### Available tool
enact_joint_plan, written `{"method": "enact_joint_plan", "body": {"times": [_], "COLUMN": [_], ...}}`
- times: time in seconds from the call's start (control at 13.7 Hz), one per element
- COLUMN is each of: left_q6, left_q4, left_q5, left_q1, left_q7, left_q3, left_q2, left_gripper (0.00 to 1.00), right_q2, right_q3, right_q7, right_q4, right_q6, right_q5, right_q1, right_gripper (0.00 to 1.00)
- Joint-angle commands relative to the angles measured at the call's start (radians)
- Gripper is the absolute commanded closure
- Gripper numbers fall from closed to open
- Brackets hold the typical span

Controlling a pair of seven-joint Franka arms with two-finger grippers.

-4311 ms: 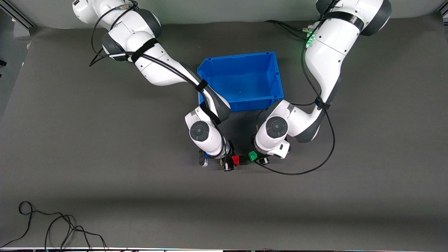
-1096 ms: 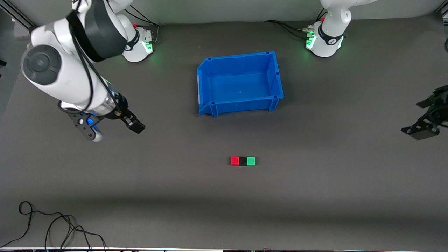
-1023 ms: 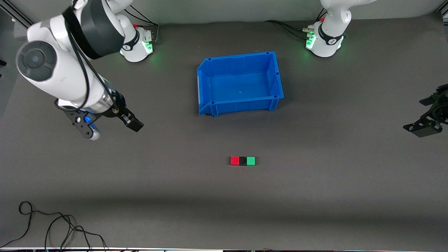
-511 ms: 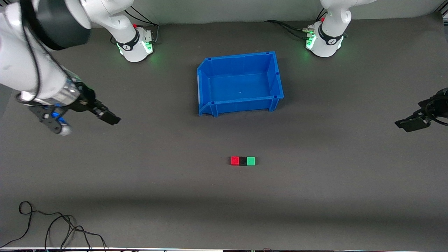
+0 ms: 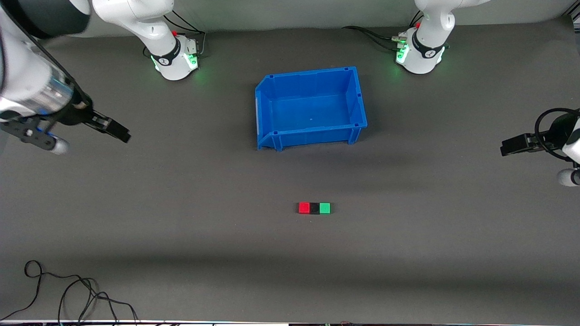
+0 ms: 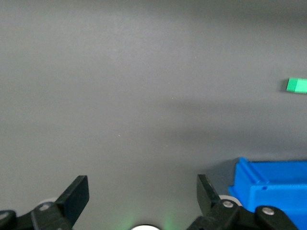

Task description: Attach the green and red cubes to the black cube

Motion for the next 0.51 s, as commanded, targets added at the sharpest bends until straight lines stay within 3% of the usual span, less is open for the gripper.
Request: {"method": "enact_joint_plan", "body": {"times": [0.0,0.22,0.44], "left_q6": [-0.004,0.011,0.1], "left_q4": [-0.013,-0.068,-0.222], "left_q5": [0.02,0.011,0.008], "left_q1": [-0.046,-0.139,-0.136], "left_q7": [0.069,0.072,0.084], "left_q3": [0.032,0.129,0.117], "left_q2": [-0.037,-0.083,-0.185], "left_gripper": [0.0,0.0,0.0], "right_q2": [-0.041,-0.039,-0.009], "right_q3": [0.037,0.031,0.026], "right_q7": [-0.146,-0.157,-0.163], "right_q4": [-0.039,-0.013,0.033], "right_q6": [0.011,0.002,-0.053], "right_q5": [-0.023,-0.023,-0.019], "right_q1": [-0.054,-0.091,-0.089], "right_gripper": [0.0,0.0,0.0]}}
